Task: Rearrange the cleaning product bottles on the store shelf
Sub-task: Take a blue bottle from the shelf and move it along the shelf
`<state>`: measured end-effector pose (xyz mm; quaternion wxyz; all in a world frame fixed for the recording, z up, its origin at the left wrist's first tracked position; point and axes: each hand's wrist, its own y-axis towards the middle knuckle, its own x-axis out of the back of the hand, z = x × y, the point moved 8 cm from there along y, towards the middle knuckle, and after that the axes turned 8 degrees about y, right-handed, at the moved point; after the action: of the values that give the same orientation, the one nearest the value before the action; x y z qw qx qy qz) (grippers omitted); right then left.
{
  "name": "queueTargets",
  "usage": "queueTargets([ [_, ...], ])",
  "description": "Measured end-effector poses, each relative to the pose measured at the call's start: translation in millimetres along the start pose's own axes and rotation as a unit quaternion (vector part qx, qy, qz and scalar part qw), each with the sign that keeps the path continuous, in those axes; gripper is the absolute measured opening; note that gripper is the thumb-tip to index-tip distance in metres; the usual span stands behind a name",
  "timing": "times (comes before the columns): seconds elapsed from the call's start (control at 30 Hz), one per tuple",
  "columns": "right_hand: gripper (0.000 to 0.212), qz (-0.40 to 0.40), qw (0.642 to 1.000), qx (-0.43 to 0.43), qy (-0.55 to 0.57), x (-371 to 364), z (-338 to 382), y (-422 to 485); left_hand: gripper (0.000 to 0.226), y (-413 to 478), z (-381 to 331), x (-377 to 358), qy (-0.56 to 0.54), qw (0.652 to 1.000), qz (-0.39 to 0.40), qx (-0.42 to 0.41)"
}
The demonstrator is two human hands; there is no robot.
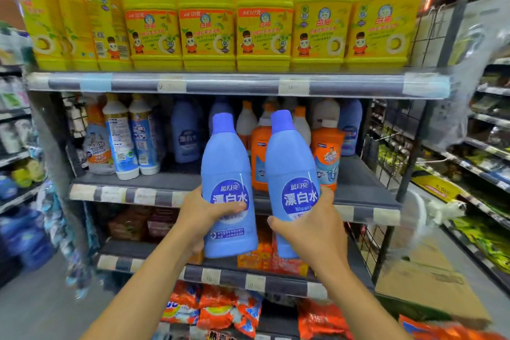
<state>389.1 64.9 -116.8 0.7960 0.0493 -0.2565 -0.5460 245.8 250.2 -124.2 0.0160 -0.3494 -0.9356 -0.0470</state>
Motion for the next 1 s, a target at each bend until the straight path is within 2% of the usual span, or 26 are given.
queueTargets([
  [0.1,0.077,-0.021,1.000,-0.013,0.014,19.5,-14.2,-9.3,0.067,-13.5,10.4,-15.1,0.002,1.000,0.014,0.008],
  [0.23,0.077,-0.056,0.997,-0.046,0.006,41.7,-33.3,-14.6,0.071,-16.2,15.5,-31.4,-0.008,0.999,0.042,0.004],
  [0.5,0.076,-0.138,0.987,-0.079,-0.015,79.7,-58.2,-6.6,0.060,-5.1,4.4,-69.4,-0.018,0.991,0.131,-0.025],
  [0.6,0.078,-0.158,0.982,-0.101,-0.011,92.0,-70.9,6.3,0.048,-3.8,8.9,-80.3,-0.020,0.987,0.158,-0.028],
  [0.73,0.084,-0.164,0.979,-0.125,0.008,106.1,-81.1,39.2,0.044,1.0,9.0,-93.6,-0.026,0.985,0.171,-0.024],
  [0.9,0.090,-0.121,0.976,-0.175,0.044,112.5,-97.2,103.4,0.060,15.0,4.5,-106.2,-0.024,0.986,0.160,-0.027],
  [1.0,0.087,-0.101,0.976,-0.179,0.074,107.1,-105.4,140.7,0.056,21.1,5.4,-111.4,-0.027,0.988,0.147,-0.026],
])
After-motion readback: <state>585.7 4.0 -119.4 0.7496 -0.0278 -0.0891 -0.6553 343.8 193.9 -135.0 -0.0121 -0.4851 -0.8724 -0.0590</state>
